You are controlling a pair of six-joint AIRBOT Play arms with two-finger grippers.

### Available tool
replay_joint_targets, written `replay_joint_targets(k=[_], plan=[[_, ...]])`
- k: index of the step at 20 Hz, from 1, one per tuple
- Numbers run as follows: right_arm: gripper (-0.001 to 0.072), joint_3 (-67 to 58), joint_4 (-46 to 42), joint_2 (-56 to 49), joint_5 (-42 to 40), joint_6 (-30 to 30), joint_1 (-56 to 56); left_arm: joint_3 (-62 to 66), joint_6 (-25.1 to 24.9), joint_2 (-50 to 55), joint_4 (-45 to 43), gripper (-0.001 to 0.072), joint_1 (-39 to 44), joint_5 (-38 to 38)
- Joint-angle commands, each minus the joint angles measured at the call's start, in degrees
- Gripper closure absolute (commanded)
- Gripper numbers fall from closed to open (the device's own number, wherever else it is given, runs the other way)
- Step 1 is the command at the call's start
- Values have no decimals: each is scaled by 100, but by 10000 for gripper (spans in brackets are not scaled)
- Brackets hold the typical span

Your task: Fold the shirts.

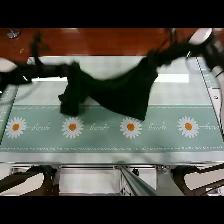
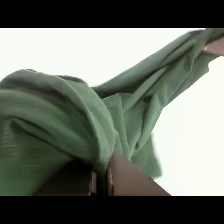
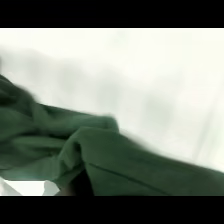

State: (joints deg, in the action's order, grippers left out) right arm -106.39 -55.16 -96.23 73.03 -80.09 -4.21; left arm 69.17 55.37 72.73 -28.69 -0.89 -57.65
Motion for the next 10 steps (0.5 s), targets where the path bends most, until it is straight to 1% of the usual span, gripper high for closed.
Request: replay_joint_targets(k=[1,3,4,6,8,10], plan=[[682,-2173,-428,221,514,-317,-13,2087,579,-149,20,673,-160,-562],[683,-2000,-437,1001,313,-234,-13,3355,905,-267,-92,672,-162,-866],[682,-1810,-452,1462,313,-122,-15,3928,1147,-380,-323,672,-162,-973],[682,-1438,-549,2385,313,72,-20,4824,1644,-675,-1058,673,-162,-1259],[682,-1244,-699,3235,393,177,-20,5149,1974,-1165,-1679,673,-162,-1440],[682,-1239,-887,3950,492,243,-20,5099,1996,-1740,-1954,672,-160,-1600]])
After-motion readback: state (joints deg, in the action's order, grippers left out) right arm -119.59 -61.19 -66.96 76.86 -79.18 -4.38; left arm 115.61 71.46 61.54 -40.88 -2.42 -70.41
